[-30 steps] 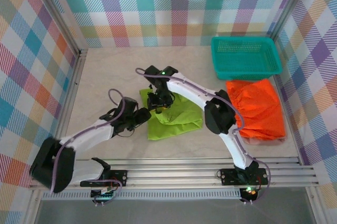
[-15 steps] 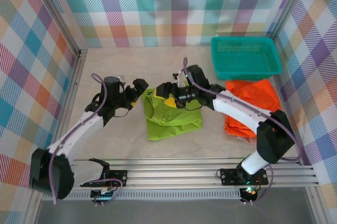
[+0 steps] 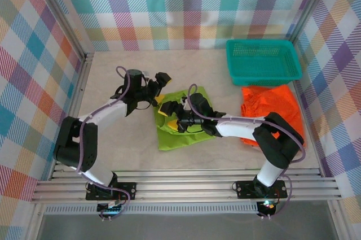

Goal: Fold and stack the shorts

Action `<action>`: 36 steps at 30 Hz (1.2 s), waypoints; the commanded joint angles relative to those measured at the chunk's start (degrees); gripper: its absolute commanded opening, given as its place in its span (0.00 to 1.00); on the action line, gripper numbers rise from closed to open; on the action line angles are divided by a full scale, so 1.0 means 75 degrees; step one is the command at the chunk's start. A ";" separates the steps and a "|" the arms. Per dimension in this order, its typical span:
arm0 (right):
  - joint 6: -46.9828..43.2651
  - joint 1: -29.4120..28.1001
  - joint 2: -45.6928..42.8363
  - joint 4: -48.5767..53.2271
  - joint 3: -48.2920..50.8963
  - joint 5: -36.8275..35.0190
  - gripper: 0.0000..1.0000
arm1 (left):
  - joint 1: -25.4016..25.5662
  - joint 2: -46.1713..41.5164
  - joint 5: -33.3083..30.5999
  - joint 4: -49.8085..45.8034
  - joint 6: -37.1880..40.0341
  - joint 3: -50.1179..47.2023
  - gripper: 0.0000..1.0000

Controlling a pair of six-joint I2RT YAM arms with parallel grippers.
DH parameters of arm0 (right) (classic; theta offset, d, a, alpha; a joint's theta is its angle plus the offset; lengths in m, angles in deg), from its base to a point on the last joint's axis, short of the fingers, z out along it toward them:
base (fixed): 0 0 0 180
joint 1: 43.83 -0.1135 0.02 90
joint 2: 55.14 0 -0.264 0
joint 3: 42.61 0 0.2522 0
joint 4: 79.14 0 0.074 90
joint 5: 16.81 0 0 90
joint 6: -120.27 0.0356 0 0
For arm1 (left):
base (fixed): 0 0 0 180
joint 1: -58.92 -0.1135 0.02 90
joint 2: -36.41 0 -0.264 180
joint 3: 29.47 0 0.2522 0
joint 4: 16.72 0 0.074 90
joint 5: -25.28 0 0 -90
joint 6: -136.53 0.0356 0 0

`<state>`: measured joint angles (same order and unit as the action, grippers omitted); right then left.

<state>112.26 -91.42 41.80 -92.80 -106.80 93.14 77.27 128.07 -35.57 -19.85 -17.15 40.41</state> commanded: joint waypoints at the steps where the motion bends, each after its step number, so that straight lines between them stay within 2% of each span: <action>1: 0.0630 -0.0154 0.0340 -0.1036 0.0045 -0.0325 0.90 | 0.0064 0.0393 0.0308 0.0552 -0.0274 0.0221 1.00; 13: 0.1594 -0.0780 0.1560 -0.2004 0.0610 -0.0587 0.90 | -0.0067 0.1932 -0.0078 0.0256 0.0657 0.0298 1.00; 23: 0.2194 -0.1107 0.2169 -0.2979 0.1267 -0.0756 0.91 | -0.0230 0.2516 -0.0652 -0.0062 0.1557 0.0219 1.00; 26: 0.1744 -0.1106 0.1834 -0.2802 0.1139 -0.0711 0.94 | -0.0267 0.2182 -0.0636 -0.0246 0.1760 0.0389 1.00; 29: 0.0836 -0.1094 0.1032 -0.1944 0.0957 -0.0768 0.96 | -0.0268 0.1530 -0.0664 -0.0862 0.2093 0.0727 1.00; 33: -0.0888 -0.0946 -0.0590 0.0115 0.0778 -0.0992 1.00 | -0.0257 0.0540 -0.0606 -0.1534 0.2332 0.0978 1.00; 36: -0.1775 -0.0427 -0.1820 0.1482 0.0829 -0.0930 1.00 | -0.0226 -0.0078 -0.0529 -0.1741 0.2300 0.0824 1.00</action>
<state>109.75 -97.72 35.44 -94.88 -99.68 86.27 75.85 132.84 -38.92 -29.25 -2.18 45.31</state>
